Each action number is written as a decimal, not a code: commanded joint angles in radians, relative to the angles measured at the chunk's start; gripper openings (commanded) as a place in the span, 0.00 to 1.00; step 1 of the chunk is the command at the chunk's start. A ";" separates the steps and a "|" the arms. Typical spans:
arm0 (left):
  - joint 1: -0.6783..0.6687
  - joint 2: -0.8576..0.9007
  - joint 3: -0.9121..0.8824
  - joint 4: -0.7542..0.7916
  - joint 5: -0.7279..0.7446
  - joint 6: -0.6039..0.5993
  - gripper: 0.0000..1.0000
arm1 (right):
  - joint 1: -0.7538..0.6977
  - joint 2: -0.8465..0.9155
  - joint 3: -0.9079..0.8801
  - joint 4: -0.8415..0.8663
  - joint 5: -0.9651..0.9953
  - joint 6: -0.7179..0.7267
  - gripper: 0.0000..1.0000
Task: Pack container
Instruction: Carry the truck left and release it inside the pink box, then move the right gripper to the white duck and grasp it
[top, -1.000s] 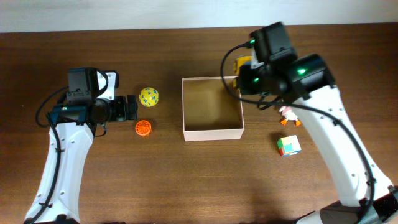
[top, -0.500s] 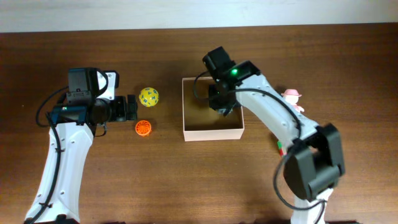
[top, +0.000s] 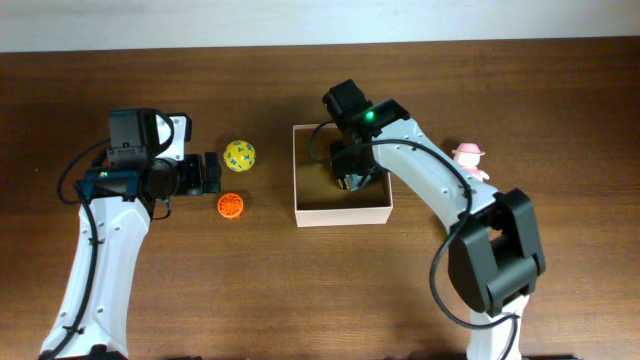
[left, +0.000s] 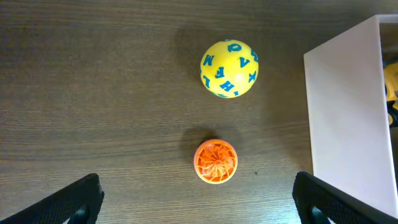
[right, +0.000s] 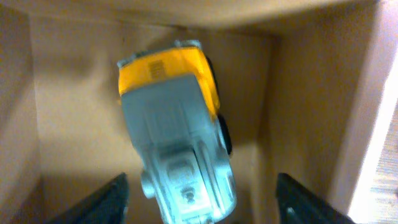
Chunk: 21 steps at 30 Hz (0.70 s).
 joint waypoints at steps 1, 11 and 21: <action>0.003 0.000 0.016 0.000 0.014 -0.011 0.99 | -0.003 -0.126 0.089 -0.043 0.046 -0.011 0.74; 0.003 0.000 0.016 0.000 0.014 -0.010 0.99 | -0.164 -0.369 0.206 -0.220 0.222 -0.011 0.94; 0.003 0.000 0.016 0.000 0.014 -0.011 0.99 | -0.500 -0.264 0.085 -0.231 -0.008 -0.098 0.98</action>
